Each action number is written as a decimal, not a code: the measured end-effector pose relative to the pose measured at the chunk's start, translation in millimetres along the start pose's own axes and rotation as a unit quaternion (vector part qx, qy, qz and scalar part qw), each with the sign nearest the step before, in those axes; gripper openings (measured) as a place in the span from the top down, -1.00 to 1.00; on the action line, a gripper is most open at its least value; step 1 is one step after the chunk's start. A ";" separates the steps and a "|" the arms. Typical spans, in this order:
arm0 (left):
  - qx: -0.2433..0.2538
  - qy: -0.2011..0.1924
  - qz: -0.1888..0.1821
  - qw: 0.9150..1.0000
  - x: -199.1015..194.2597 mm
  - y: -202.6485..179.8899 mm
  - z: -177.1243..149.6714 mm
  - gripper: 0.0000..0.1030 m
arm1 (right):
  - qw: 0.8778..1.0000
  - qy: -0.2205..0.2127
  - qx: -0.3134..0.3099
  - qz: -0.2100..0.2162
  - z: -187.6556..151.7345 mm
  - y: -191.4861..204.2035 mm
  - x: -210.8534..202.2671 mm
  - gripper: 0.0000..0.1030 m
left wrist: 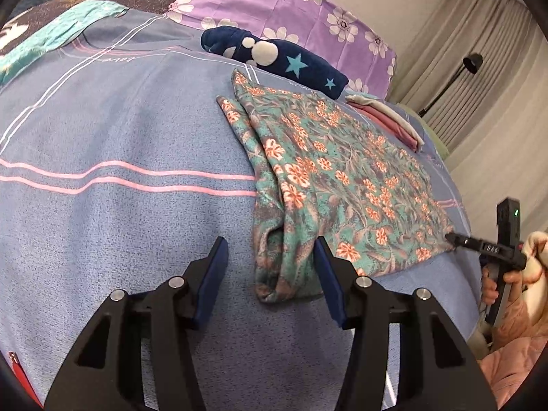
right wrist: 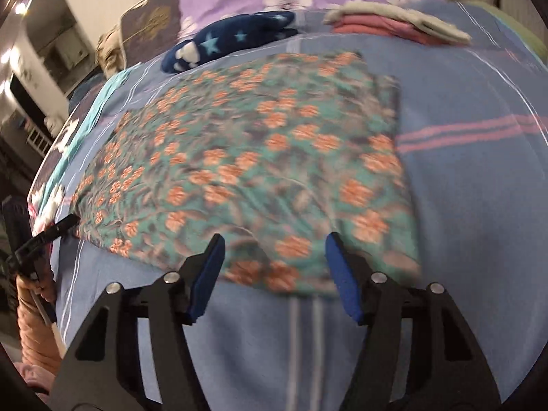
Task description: Fold small clothes
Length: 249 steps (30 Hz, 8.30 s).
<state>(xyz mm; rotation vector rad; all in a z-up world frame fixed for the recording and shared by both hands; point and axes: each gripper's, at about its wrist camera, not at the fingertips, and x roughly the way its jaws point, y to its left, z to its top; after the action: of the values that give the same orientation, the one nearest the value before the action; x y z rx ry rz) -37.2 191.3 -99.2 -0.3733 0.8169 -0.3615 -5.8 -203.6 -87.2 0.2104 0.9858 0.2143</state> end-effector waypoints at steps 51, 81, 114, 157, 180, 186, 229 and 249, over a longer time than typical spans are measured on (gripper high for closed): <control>-0.021 0.040 -0.060 0.997 72.8 -49.4 168.7 0.72 | 0.945 -0.125 -0.300 0.038 16.4 274.1 29.4 0.72; 0.110 0.074 -0.006 0.991 147.6 -256.9 178.6 0.79 | 0.976 -0.149 -0.076 0.141 42.5 67.2 -20.5 0.75; 0.304 0.067 0.035 0.950 171.1 -393.8 91.4 -0.36 | 0.965 -0.070 0.149 0.203 -7.6 -101.0 -9.8 0.78; 0.212 0.062 0.107 0.969 67.2 -229.6 -25.4 -0.18 | 0.989 -0.048 0.122 0.062 3.1 -93.1 -28.9 0.71; 0.213 0.029 -0.013 0.977 101.7 -267.0 9.5 0.03 | 0.996 -0.067 0.012 0.052 38.8 -56.5 -41.1 0.19; 0.171 0.069 -0.005 0.983 151.3 -254.8 24.8 -0.01 | 0.993 -0.050 0.064 0.088 126.4 -93.2 -3.6 0.06; 0.237 0.055 -0.005 0.970 159.6 -275.6 6.1 -0.71 | 0.992 -0.051 -0.115 -0.016 74.3 -37.8 45.1 0.17; 0.211 0.050 0.046 0.975 138.7 -265.6 4.7 -0.77 | 0.994 -0.063 -0.057 0.069 23.3 -43.2 -16.7 0.04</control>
<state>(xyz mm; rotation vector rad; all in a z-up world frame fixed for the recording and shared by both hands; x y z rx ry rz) 9.6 -102.5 -63.4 0.0794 0.8290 -0.4584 8.5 -251.4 -73.1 0.1855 0.8308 0.3789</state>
